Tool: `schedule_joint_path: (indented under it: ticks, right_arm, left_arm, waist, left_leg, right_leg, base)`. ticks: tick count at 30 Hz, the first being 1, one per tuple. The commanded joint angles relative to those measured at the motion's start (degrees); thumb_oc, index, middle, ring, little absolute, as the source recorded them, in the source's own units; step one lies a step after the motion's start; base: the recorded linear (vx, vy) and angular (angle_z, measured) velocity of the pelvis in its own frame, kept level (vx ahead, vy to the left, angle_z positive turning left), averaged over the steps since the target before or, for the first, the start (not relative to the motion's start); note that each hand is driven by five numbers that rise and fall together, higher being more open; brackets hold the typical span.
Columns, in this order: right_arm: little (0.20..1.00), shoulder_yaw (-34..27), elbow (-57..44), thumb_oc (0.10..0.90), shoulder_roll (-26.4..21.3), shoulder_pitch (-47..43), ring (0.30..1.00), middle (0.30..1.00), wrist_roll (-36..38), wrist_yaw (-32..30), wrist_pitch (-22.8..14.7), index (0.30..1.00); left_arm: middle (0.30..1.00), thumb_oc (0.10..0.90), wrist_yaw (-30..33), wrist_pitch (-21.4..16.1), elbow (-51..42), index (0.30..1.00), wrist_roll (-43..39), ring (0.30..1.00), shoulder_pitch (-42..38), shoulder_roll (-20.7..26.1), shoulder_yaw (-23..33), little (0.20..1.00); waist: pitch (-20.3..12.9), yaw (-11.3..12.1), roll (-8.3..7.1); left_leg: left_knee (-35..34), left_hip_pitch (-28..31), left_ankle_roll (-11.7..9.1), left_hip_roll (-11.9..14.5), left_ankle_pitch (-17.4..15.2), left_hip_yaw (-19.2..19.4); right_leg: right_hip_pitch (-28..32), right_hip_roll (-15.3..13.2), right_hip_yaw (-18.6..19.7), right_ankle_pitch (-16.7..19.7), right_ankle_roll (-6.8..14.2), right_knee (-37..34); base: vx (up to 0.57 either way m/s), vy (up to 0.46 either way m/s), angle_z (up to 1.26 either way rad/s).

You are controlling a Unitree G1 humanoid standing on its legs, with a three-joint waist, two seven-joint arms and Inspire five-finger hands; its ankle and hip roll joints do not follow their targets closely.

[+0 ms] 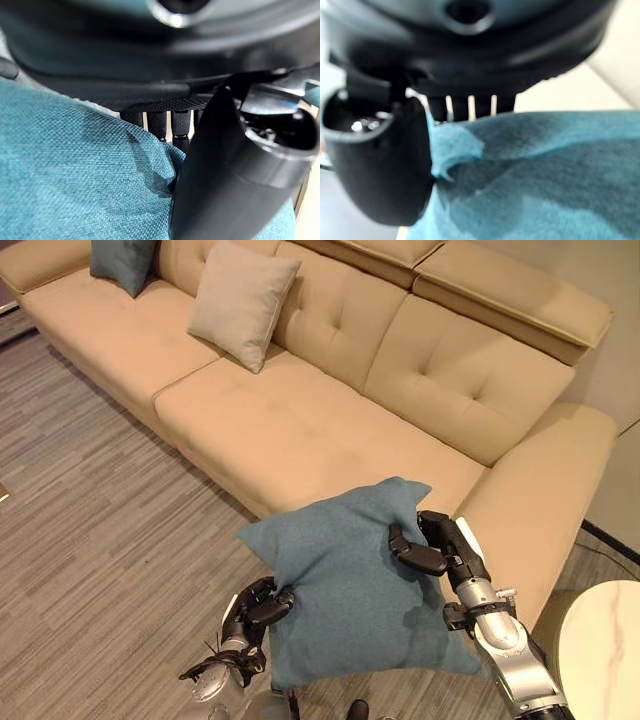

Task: Pick up all the scattered cushions and arrange them neatly on the sofa.

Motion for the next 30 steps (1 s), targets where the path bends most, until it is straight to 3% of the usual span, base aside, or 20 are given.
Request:
schedule_joint_path:
  ticks: [1,4,6,7,9,11,14,15,17,20,21,23,27,30]
  right_arm:
    - [0.3,-3.59,-5.84,0.4,2.01,-6.48,0.3,0.3,3.76,-2.17,-7.3,0.3]
    - [0.3,-3.2,-6.1,0.4,2.94,-6.43,0.3,0.3,3.32,-1.79,-7.34,0.3]
    - [0.3,-2.93,-6.38,0.4,3.73,-6.18,0.3,0.3,3.24,-1.59,-7.59,0.3]
    - [0.3,-2.75,-6.34,0.4,3.87,-6.14,0.3,0.3,3.11,-1.49,-7.66,0.3]
    - [0.3,-2.46,-6.3,0.4,3.88,-6.21,0.3,0.3,2.88,-1.34,-7.72,0.3]
    - [0.3,-1.55,-6.14,0.4,3.2,-6.98,0.3,0.3,2.16,-1.17,-7.55,0.3]
    - [0.3,-1.13,-5.15,0.4,2.91,-7.31,0.3,0.3,2.58,-1.46,-7.77,0.3]
    - [0.3,-1.45,-5.46,0.4,2.65,-6.14,0.3,0.3,2.32,-1.4,-7.96,0.3]
    - [0.3,-2.68,-5.57,0.4,1.95,-4.12,0.3,0.3,2.07,-1.38,-8.18,0.3]
    - [0.3,-3.19,-4.95,0.4,1.23,-3.58,0.3,0.3,2.87,-1.56,-8.13,0.3]
    - [0.3,-3.06,-4.48,0.4,1.06,-3.53,0.3,0.3,3.46,-1.37,-7.94,0.3]
    - [0.3,-3.05,-4.46,0.4,1.01,-3.37,0.3,0.3,3.76,-1.34,-7.83,0.3]
    - [0.3,-3.14,-4.02,0.4,0.97,-3.16,0.3,0.3,3.37,-1.8,-7.64,0.3]
    - [0.3,-2.83,-3.23,0.4,0.85,-3.2,0.3,0.3,3.44,-2.3,-7.5,0.3]
  left_arm:
    - [0.3,0.4,-3.16,-3.71,-6.56,0.3,0.37,0.3,-2.47,1.78,2.03,0.3]
    - [0.3,0.4,-2.81,-3.89,-6.94,0.3,1.31,0.3,-2.64,2.84,1.81,0.3]
    - [0.3,0.4,-2.68,-4.48,-7.11,0.3,1.97,0.3,-3.21,3.54,1.6,0.3]
    - [0.3,0.4,-2.59,-4.71,-7.01,0.3,2.14,0.3,-3.34,3.59,1.47,0.3]
    - [0.3,0.4,-2.48,-4.97,-6.97,0.3,2.2,0.3,-3.42,3.48,1.5,0.3]
    - [0.3,0.4,-2.69,-4.84,-7.28,0.3,1.98,0.3,-2.62,3.12,1.46,0.3]
    - [0.3,0.4,-2.32,-5.32,-6.83,0.3,2.2,0.3,-3.17,2.78,1.75,0.3]
    - [0.3,0.4,-2.93,-5.31,-6.79,0.3,2.38,0.3,-3.22,2.29,1.36,0.3]
    - [0.3,0.4,-3.32,-5.22,-6.88,0.3,1.92,0.3,-3.02,1.33,0.73,0.3]
    - [0.3,0.4,-3.94,-4.92,-7.35,0.3,2.19,0.3,-2.98,1.2,-0.25,0.3]
    - [0.3,0.4,-4.19,-4.85,-7.23,0.3,2.02,0.3,-3.05,0.85,-0.27,0.3]
    - [0.3,0.4,-4.0,-4.71,-7.39,0.3,1.97,0.3,-2.95,0.75,-0.04,0.3]
    - [0.3,0.4,-3.84,-4.29,-7.51,0.3,2.39,0.3,-2.6,0.88,-0.28,0.3]
    - [0.3,0.4,-3.01,-4.5,-8.22,0.3,2.17,0.3,-2.48,1.02,-0.19,0.3]
  waist:
    - [-5.71,0.67,-3.89]
    - [-4.98,0.79,-3.9]
    - [-4.0,-0.18,-2.73]
    - [-3.88,-0.46,-2.45]
    - [-3.97,-0.75,-1.96]
    - [-3.93,-1.25,-1.97]
    - [-3.28,-1.88,-2.75]
    - [-3.68,-2.48,-3.13]
    - [-5.39,-3.82,-3.41]
    - [-4.94,-4.15,-3.9]
    - [-4.39,-3.61,-4.32]
    - [-3.98,-2.97,-4.62]
    - [-3.67,-2.34,-5.16]
    - [-3.22,-1.14,-4.45]
  left_leg:
    - [3.83,0.53,-2.7,0.54,-8.8,1.36]
    - [3.48,2.56,-0.86,-0.68,-10.0,0.51]
    - [1.96,4.93,0.02,-0.82,-10.55,-0.99]
    - [1.34,6.03,0.08,-0.99,-10.75,-1.3]
    - [0.54,6.92,0.01,-1.03,-10.82,-1.66]
    - [-1.21,9.51,-0.16,-1.75,-11.61,-2.31]
    - [-1.66,12.95,-1.02,-3.27,-13.6,-4.19]
    - [-1.1,14.23,-1.25,-3.69,-15.35,-4.94]
    - [2.53,14.2,-3.49,-2.7,-17.3,-4.32]
    - [17.02,8.47,-6.66,0.35,-14.07,-2.34]
    - [22.86,4.96,-6.78,1.94,-12.48,-1.2]
    - [23.67,2.3,-5.91,2.67,-13.22,-1.15]
    - [18.41,0.89,-5.13,3.07,-14.43,-2.77]
    - [10.59,-0.04,-6.45,2.43,-10.3,-8.27]
  right_leg:
    - [-0.4,-2.48,1.36,2.23,3.95,-0.1]
    - [-3.01,-5.2,2.72,5.08,5.71,9.71]
    - [-7.52,-4.93,5.97,6.3,6.42,18.41]
    - [-8.72,-4.65,6.59,6.23,6.19,19.1]
    - [-9.99,-4.19,6.77,6.08,5.67,18.2]
    - [-11.15,-2.76,6.03,5.27,4.65,11.15]
    - [-14.38,-1.21,3.58,9.64,5.85,0.56]
    - [-12.23,-0.29,4.64,9.74,5.24,-1.98]
    - [-10.33,-0.4,4.14,9.81,4.29,-3.06]
    - [-6.3,-0.11,3.44,9.32,2.88,-5.03]
    - [-4.65,0.1,3.57,8.4,1.84,-5.85]
    - [-3.97,0.04,4.38,7.82,1.59,-6.09]
    - [-3.05,0.06,6.1,7.1,1.94,-6.29]
    - [-1.93,1.35,8.42,6.08,1.94,-6.01]
  base:
    - [0.12,0.128,-0.13]
    - [0.15,0.169,-0.05]
    - [0.19,0.217,0.06]
    - [0.14,0.146,0.05]
    - [0.17,0.064,0.13]
    - [0.33,0.03,0.19]
    - [0.35,-0.05,0.1]
    - [0.47,-0.125,0.64]
    - [0.35,-0.132,0.88]
    - [0.12,-0.133,0.34]
    - [0.04,-0.086,-0.06]
    - [0.05,-0.041,-0.33]
    - [0.1,0.03,-0.39]
    - [0.12,0.097,-0.47]
